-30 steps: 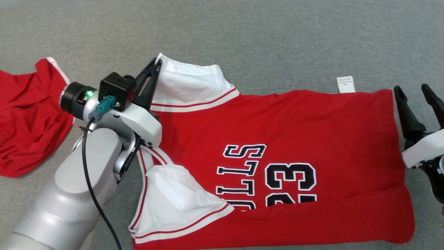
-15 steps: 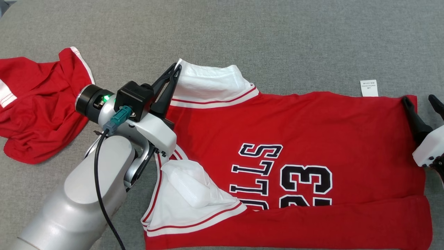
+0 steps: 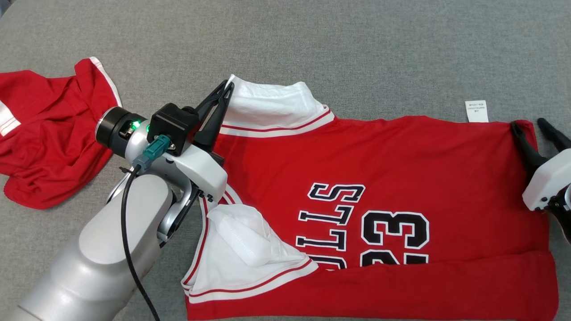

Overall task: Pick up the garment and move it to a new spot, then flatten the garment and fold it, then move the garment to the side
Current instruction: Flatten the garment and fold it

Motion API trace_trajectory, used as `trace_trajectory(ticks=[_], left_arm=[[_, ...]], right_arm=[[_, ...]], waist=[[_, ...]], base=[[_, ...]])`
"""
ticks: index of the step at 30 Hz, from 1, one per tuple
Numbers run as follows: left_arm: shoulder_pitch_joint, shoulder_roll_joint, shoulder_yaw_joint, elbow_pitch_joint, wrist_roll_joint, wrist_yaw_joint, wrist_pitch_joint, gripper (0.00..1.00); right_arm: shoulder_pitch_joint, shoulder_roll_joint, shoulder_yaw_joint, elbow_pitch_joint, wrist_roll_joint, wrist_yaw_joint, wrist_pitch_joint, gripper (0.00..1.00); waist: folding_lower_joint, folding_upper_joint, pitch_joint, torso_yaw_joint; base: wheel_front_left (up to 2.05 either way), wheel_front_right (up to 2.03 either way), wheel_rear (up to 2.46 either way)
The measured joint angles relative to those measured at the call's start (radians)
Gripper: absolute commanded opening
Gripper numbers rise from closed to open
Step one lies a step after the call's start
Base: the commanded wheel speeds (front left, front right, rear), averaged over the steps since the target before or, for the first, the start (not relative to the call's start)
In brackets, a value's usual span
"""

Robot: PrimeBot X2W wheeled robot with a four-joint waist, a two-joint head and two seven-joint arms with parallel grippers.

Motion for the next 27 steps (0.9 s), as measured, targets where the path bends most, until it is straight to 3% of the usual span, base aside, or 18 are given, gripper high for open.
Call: trace_trajectory(ticks=[5,14,27], left_arm=[[0.010,0.008,-0.002,-0.008,-0.006,0.003,0.007,0.00],[0.052,0.022,0.001,-0.035,-0.024,0.023,0.003,0.00],[0.158,0.081,0.029,-0.137,-0.085,0.050,0.007,0.00]], right_arm=[[-0.010,-0.008,0.063,0.022,0.012,0.000,-0.057,0.00],[0.007,-0.010,0.081,0.061,-0.008,0.000,-0.167,0.00],[0.177,0.012,-0.113,-0.072,-0.106,0.000,-0.180,0.00]], waist=[[0.0000,0.0000,-0.006,0.000],[0.0000,0.0000,-0.053,0.000],[0.0000,0.0000,-0.140,0.015]], base=[[0.00,0.00,0.00],[0.00,0.00,0.00],[0.00,0.00,0.00]])
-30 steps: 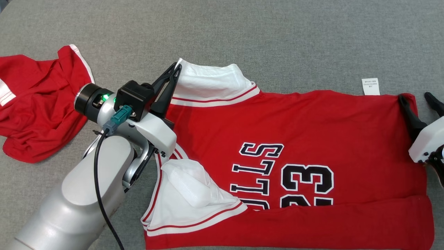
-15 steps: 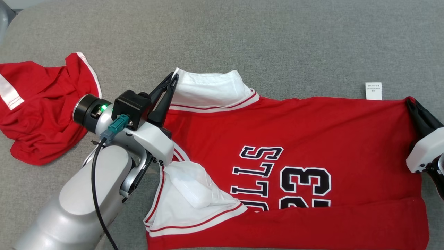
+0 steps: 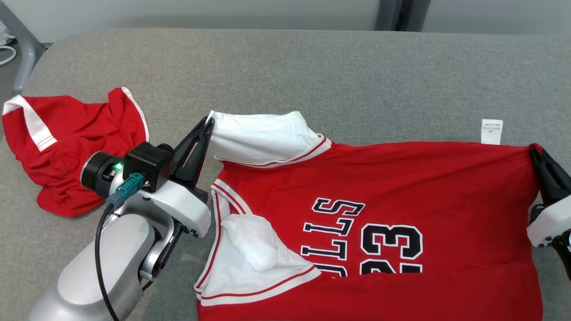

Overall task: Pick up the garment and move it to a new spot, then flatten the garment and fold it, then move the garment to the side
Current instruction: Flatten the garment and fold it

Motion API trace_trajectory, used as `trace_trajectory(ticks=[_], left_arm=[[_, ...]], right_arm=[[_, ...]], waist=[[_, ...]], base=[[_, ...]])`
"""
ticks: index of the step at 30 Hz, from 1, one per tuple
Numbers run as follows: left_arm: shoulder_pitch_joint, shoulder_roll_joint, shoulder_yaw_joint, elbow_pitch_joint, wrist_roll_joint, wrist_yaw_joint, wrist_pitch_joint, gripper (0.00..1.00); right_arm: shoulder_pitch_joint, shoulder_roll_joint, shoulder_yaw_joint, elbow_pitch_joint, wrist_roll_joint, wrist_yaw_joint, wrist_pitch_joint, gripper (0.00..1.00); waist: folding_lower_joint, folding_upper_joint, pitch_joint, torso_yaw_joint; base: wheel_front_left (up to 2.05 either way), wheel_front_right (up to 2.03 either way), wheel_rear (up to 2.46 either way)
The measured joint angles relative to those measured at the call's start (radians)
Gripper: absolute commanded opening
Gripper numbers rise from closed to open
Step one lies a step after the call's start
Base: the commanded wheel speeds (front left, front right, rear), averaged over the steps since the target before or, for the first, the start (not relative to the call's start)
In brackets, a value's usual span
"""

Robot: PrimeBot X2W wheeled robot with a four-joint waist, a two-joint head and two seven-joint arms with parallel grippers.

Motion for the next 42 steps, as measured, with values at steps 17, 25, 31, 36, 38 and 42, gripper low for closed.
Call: trace_trajectory(ticks=[17,25,31,36,38,42], left_arm=[[0.199,0.179,-0.057,-0.254,-0.019,0.023,0.107,0.00],[0.253,0.263,-0.117,-0.341,-0.004,0.006,0.183,0.00],[0.271,0.320,-0.158,-0.394,0.008,-0.023,0.243,0.00],[0.276,0.358,-0.190,-0.437,0.006,-0.049,0.306,0.00],[0.282,0.372,-0.200,-0.453,0.005,-0.060,0.327,0.00],[0.282,0.390,-0.215,-0.478,0.000,-0.076,0.360,0.00]], right_arm=[[0.191,-0.143,0.114,-0.192,0.026,0.000,0.026,0.00],[0.207,-0.250,0.213,-0.265,0.081,0.000,0.059,0.00],[0.219,-0.311,0.260,-0.311,0.121,0.000,0.099,0.00],[0.219,-0.355,0.303,-0.359,0.151,0.000,0.122,0.00],[0.220,-0.369,0.314,-0.377,0.171,0.000,0.133,0.00],[0.226,-0.393,0.336,-0.403,0.210,0.000,0.161,0.00]], waist=[[0.0000,0.0000,-0.069,0.000],[0.0000,0.0000,-0.068,-0.005],[0.0000,0.0000,-0.065,-0.005],[0.0000,0.0000,-0.063,-0.004],[0.0000,0.0000,-0.063,-0.004],[0.0000,0.0000,-0.066,-0.003]], base=[[0.00,0.00,0.00],[0.00,0.00,0.00],[0.00,0.00,0.00],[0.00,0.00,0.00],[0.00,0.00,0.00],[0.00,0.00,0.00]])
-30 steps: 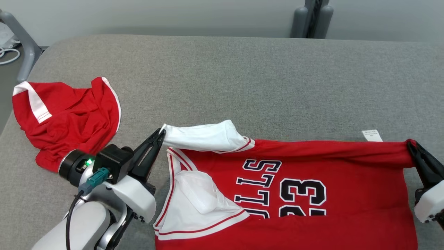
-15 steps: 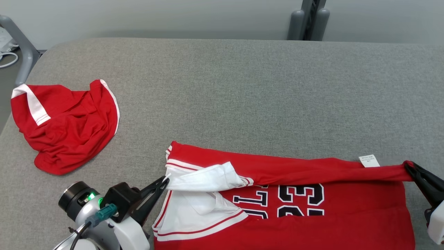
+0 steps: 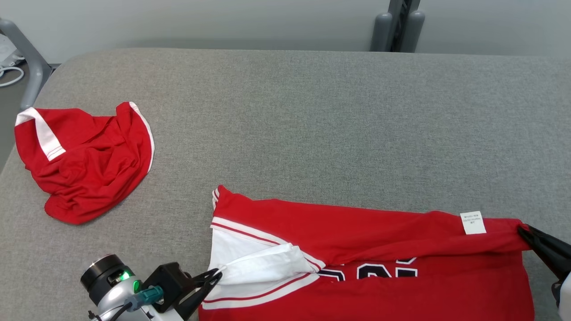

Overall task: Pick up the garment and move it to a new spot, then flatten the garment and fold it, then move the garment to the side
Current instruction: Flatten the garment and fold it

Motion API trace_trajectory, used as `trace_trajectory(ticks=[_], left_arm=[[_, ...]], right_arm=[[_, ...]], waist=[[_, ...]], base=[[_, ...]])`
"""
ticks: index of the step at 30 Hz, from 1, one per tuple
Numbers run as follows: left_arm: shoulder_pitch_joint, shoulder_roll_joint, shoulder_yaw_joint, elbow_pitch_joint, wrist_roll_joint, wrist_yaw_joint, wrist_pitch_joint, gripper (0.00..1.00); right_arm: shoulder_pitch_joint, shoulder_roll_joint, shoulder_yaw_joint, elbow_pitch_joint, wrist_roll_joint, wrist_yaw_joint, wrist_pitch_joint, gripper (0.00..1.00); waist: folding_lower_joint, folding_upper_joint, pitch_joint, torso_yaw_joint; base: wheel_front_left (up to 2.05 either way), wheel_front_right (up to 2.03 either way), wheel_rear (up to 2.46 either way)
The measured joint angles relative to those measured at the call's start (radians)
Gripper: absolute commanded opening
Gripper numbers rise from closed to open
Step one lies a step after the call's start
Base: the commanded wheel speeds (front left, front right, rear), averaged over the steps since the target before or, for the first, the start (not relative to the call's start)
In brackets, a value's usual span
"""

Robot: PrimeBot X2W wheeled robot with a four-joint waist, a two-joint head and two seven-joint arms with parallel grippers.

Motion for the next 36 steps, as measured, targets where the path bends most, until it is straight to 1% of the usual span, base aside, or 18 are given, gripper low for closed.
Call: trace_trajectory(ticks=[8,12,13,14,15,17,21,22,24,27,28,29,30,31,32,33,34,36], left_arm=[[0.003,0.018,-0.016,-0.027,-0.011,-0.004,0.044,0.00],[0.009,0.024,-0.025,-0.028,-0.025,-0.009,0.072,0.00],[0.009,0.028,-0.029,-0.028,-0.028,-0.010,0.079,0.00],[0.011,0.030,-0.031,-0.028,-0.029,-0.010,0.082,0.00],[0.013,0.028,-0.034,-0.028,-0.042,-0.012,0.089,0.47],[0.019,0.025,-0.032,-0.029,-0.056,-0.010,0.089,0.99],[0.026,0.029,-0.031,-0.030,-0.063,-0.008,0.099,1.00],[0.024,0.031,-0.019,-0.030,-0.063,0.002,0.092,1.00],[0.015,0.028,0.004,-0.029,-0.064,0.020,0.074,1.00],[-0.005,0.000,0.061,-0.015,-0.068,0.073,0.012,1.00],[-0.005,0.000,0.061,-0.015,-0.068,0.073,0.012,1.00],[-0.013,-0.032,0.101,-0.002,-0.075,0.113,-0.043,1.00],[-0.013,-0.053,0.123,0.008,-0.084,0.133,-0.072,1.00],[-0.013,-0.053,0.123,0.008,-0.084,0.133,-0.072,1.00],[-0.013,-0.076,0.139,0.017,-0.092,0.150,-0.103,1.00],[-0.013,-0.116,0.167,0.035,-0.100,0.173,-0.160,1.00],[-0.012,-0.152,0.187,0.064,-0.104,0.186,-0.216,1.00],[-0.012,-0.185,0.205,0.100,-0.108,0.197,-0.275,1.00]], right_arm=[[0.016,-0.054,0.025,-0.058,0.061,0.000,0.048,0.00],[0.026,-0.063,0.034,-0.074,0.115,0.000,0.086,0.00],[0.030,-0.063,0.036,-0.078,0.134,0.000,0.097,0.19],[0.034,-0.063,0.037,-0.079,0.153,0.000,0.108,1.00],[0.040,-0.071,0.044,-0.083,0.177,0.000,0.133,1.00],[0.042,-0.083,0.036,-0.084,0.198,0.000,0.142,1.00],[0.055,-0.107,0.015,-0.077,0.228,0.000,0.164,1.00],[0.053,-0.114,-0.008,-0.069,0.221,0.000,0.153,1.00],[0.041,-0.108,-0.041,-0.061,0.214,0.000,0.132,1.00],[0.022,-0.065,-0.101,-0.046,0.189,0.000,0.067,1.00],[0.022,-0.065,-0.101,-0.046,0.189,0.000,0.067,1.00],[0.013,-0.021,-0.142,-0.040,0.168,0.000,0.020,1.00],[0.013,0.005,-0.160,-0.036,0.159,0.000,-0.001,1.00],[0.013,0.005,-0.160,-0.036,0.159,0.000,-0.001,1.00],[0.013,0.032,-0.174,-0.032,0.145,0.000,-0.023,1.00],[0.014,0.079,-0.200,-0.021,0.105,0.000,-0.058,1.00],[0.019,0.130,-0.229,-0.009,0.067,0.000,-0.091,1.00],[0.034,0.186,-0.261,0.004,0.032,0.000,-0.117,1.00]], waist=[[0.0000,0.0000,-0.001,-0.007],[0.0000,0.0000,-0.002,-0.009],[0.0000,0.0000,-0.002,-0.010],[0.0000,0.0000,-0.002,-0.011],[0.0000,0.0000,-0.004,-0.011],[0.0000,0.0000,-0.008,-0.011],[0.0000,0.0000,-0.017,-0.012],[0.0000,0.0000,-0.023,-0.013],[0.0000,0.0000,-0.028,-0.014],[0.0000,0.0000,-0.039,-0.016],[0.0000,0.0000,-0.039,-0.016],[0.0000,0.0000,-0.047,-0.018],[0.0000,0.0000,-0.051,-0.019],[0.0000,0.0000,-0.051,-0.019],[0.0000,0.0000,-0.055,-0.020],[0.0000,0.0000,-0.062,-0.023],[0.0000,0.0000,-0.067,-0.027],[0.0000,0.0000,-0.073,-0.031]], base=[[0.00,0.00,0.00],[0.00,0.00,0.00],[0.00,0.00,0.00],[0.00,0.00,0.00],[0.00,0.00,0.00],[0.00,0.00,0.00],[0.00,0.00,0.00],[0.00,0.00,0.00],[0.00,0.00,0.00],[0.00,0.00,0.00],[0.00,0.00,0.00],[0.00,0.00,0.00],[0.00,0.00,0.00],[0.00,0.00,0.00],[0.00,0.00,0.00],[0.00,0.00,0.00],[0.00,0.00,0.00],[0.00,0.00,0.00]])
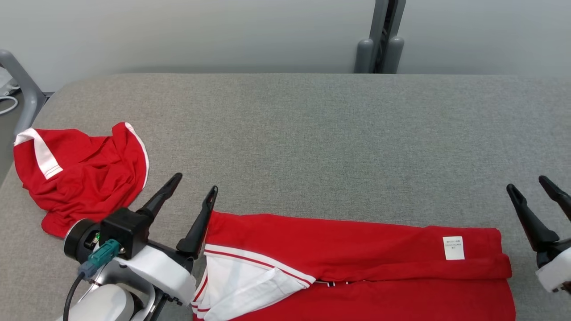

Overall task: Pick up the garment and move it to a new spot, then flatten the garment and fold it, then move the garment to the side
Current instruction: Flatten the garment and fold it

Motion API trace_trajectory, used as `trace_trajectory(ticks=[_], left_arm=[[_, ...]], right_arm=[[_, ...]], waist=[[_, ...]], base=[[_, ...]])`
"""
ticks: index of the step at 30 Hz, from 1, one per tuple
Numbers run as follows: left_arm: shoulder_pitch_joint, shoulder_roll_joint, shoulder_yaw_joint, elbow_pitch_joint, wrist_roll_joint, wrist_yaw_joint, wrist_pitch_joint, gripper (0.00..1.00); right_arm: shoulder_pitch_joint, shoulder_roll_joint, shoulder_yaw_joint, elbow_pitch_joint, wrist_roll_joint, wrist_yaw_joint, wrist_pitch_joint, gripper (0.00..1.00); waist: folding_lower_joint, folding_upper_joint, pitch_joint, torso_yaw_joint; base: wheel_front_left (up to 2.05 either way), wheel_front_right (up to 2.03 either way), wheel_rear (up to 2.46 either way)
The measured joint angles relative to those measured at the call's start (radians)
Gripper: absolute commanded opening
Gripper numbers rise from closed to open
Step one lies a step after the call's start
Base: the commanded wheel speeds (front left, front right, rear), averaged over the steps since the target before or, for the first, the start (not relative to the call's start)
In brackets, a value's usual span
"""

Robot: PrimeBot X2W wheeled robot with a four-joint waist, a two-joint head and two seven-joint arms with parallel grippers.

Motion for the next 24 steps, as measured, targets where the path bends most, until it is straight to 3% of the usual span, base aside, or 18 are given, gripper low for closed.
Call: trace_trajectory(ticks=[3,5,11,19,24], left_arm=[[0.005,-0.041,0.021,0.064,0.010,0.015,-0.085,1.00],[0.025,-0.098,0.048,0.117,0.003,0.015,-0.128,1.00],[0.057,-0.176,0.103,0.182,0.052,-0.005,-0.142,1.00],[0.085,-0.241,0.184,0.229,0.163,-0.078,-0.142,1.00],[0.082,-0.284,0.222,0.260,0.207,-0.125,-0.142,1.00]], right_arm=[[0.024,0.083,-0.059,0.023,-0.046,0.000,-0.025,1.00],[0.052,0.164,-0.123,0.039,-0.083,0.000,-0.039,1.00],[0.139,0.300,-0.251,0.060,-0.141,0.000,-0.043,1.00],[0.185,0.425,-0.344,0.100,-0.138,0.000,-0.044,1.00],[0.173,0.453,-0.352,0.211,-0.079,0.000,-0.044,1.00]], waist=[[0.0000,0.0000,-0.008,-0.009],[0.0000,0.0000,-0.010,-0.017],[0.0000,0.0000,-0.007,-0.027],[0.0000,0.0000,0.025,-0.036],[0.0000,0.0000,0.044,-0.029]], base=[[0.00,0.00,0.00],[0.00,0.00,0.00],[0.00,0.00,0.00],[0.00,0.00,0.00],[0.00,0.00,0.00]])
